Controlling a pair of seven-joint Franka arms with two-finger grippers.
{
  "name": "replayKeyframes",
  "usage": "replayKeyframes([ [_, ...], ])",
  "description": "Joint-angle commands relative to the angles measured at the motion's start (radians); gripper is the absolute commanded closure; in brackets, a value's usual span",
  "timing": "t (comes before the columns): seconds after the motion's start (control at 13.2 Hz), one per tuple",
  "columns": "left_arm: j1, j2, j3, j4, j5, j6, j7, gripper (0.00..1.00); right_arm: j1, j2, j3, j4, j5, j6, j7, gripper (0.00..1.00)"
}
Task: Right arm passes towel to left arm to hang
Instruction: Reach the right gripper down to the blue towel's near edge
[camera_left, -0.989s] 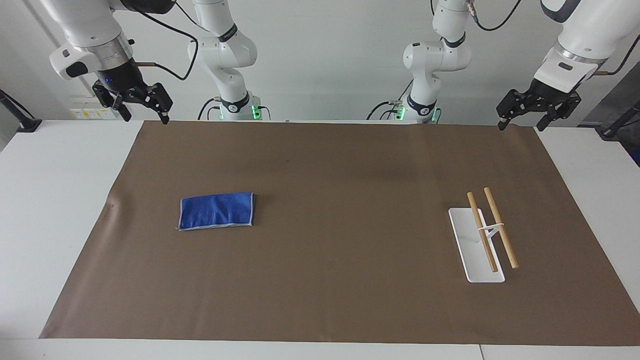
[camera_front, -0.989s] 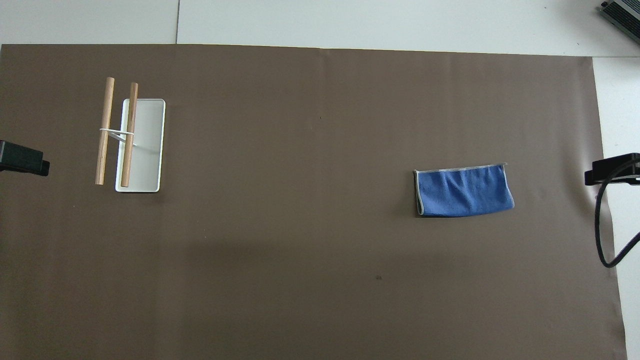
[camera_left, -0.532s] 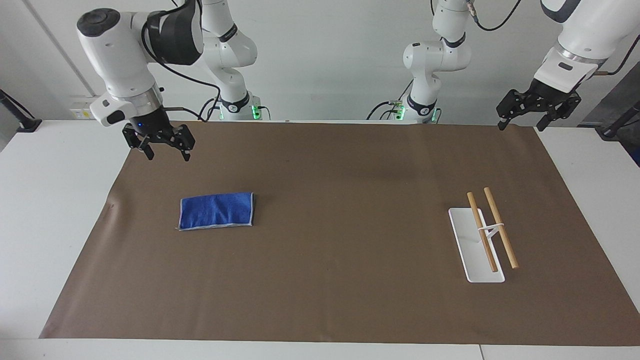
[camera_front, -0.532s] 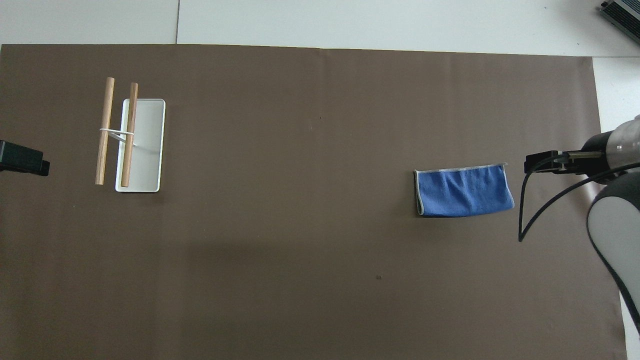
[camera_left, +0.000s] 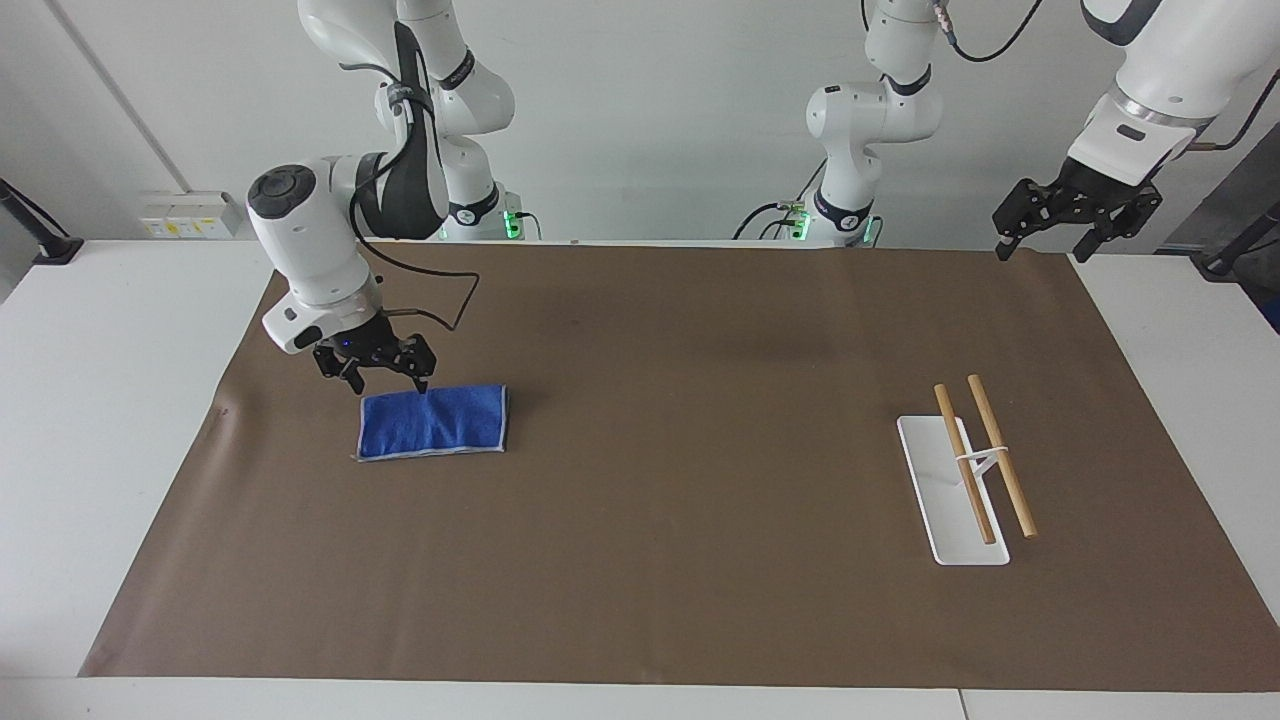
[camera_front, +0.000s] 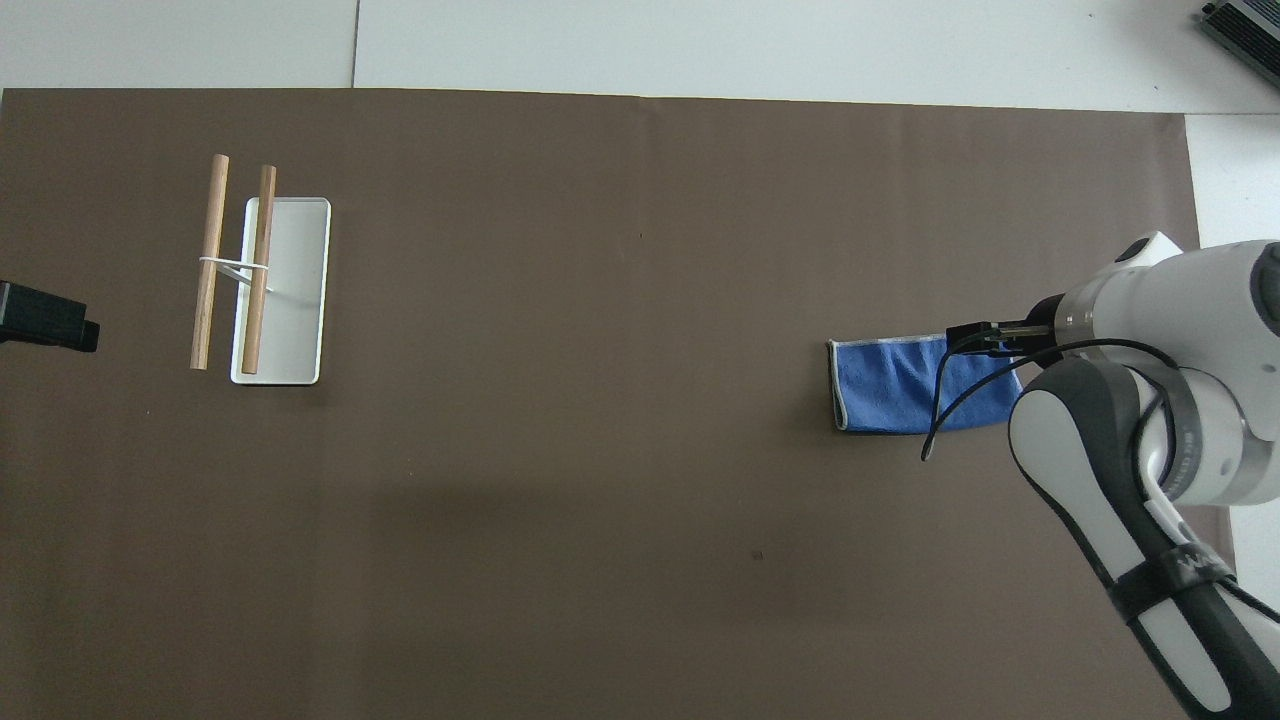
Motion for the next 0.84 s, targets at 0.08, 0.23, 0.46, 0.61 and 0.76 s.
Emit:
replayKeyframes([
  [0.08,0.011,-0.025,-0.007,-0.025,0.001,-0.009,-0.009,0.0,0.036,0.066,-0.002,-0.084,0.03,0.216,-0.068,0.0],
  [0.23,0.011,-0.025,-0.007,-0.025,0.001,-0.009,-0.009,0.0,0.04,0.098,-0.002,-0.128,0.03,0.286,-0.077,0.0],
  [0.46,0.011,-0.025,-0.007,-0.025,0.001,-0.009,-0.009,0.0,0.03,0.104,-0.002,-0.162,0.03,0.332,-0.102,0.0],
  [0.61,0.011,-0.025,-0.007,-0.025,0.001,-0.009,-0.009,0.0,0.018,0.104,-0.002,-0.171,0.03,0.333,-0.122,0.0],
  [0.76,0.011,-0.025,-0.007,-0.025,0.001,-0.009,-0.009,0.0,0.004,0.102,-0.002,-0.184,0.033,0.341,-0.146,0.0],
])
